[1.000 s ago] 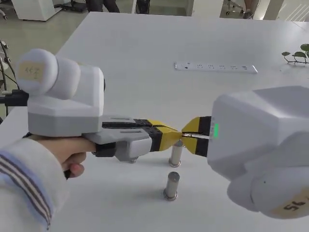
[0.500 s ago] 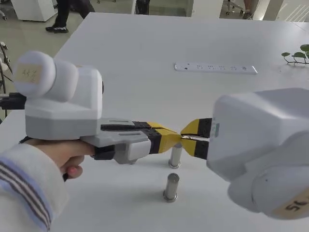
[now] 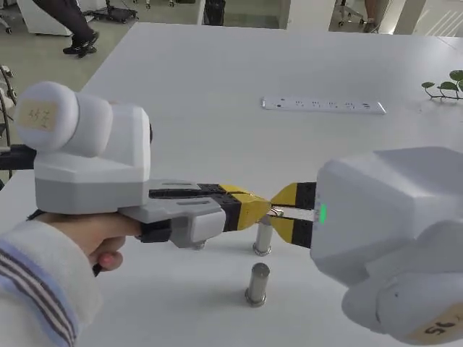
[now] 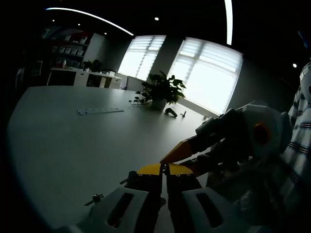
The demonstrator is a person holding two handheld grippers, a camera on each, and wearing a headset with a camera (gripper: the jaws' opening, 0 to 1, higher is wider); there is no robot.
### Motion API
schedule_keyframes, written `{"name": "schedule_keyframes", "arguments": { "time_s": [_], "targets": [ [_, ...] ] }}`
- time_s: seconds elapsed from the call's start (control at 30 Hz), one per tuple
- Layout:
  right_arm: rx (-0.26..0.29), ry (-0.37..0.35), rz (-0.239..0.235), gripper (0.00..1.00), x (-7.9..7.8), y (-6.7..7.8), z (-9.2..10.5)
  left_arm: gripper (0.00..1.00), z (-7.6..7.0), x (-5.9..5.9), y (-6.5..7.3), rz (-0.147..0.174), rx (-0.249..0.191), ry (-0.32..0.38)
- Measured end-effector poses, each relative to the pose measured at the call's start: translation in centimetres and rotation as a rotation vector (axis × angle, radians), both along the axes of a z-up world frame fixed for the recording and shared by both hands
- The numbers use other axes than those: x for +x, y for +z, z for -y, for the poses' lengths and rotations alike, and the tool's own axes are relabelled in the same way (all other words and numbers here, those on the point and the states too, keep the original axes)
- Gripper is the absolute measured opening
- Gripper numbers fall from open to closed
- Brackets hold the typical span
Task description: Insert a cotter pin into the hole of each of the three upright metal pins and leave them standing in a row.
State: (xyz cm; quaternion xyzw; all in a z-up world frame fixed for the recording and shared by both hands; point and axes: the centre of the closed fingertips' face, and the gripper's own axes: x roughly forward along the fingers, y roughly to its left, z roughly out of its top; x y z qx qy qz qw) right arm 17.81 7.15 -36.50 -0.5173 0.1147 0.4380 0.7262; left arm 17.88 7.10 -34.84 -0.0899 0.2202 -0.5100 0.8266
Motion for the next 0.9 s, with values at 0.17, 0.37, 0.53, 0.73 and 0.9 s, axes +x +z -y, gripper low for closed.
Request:
{"name": "schedule_keyframes", "arguments": {
  "time_s": [0.17,0.37,0.53,0.73,0.9],
  "targets": [
    [0.009,0.006,0.004,0.1,0.1,-0.1,0.0,0.0,-0.1,0.0,0.1,0.023,0.008,-0.004],
    [0.018,-0.013,-0.028,0.16,0.3,-0.3,0.5,0.0,-0.3,-0.1,0.2,0.076,0.021,-0.012],
    [0.075,-0.036,-0.099,0.2,0.4,-0.1,0.8,0.0,-0.4,-0.4,0.3,0.162,0.042,-0.045],
    [0.114,-0.057,-0.169,0.23,0.5,-0.1,1.4,0.0,-0.5,-0.7,0.4,0.221,0.046,-0.067],
    [0.128,-0.055,-0.236,0.25,0.2,-0.3,1.9,0.0,-0.7,-0.7,0.4,0.258,0.053,-0.078]
  ]
}}
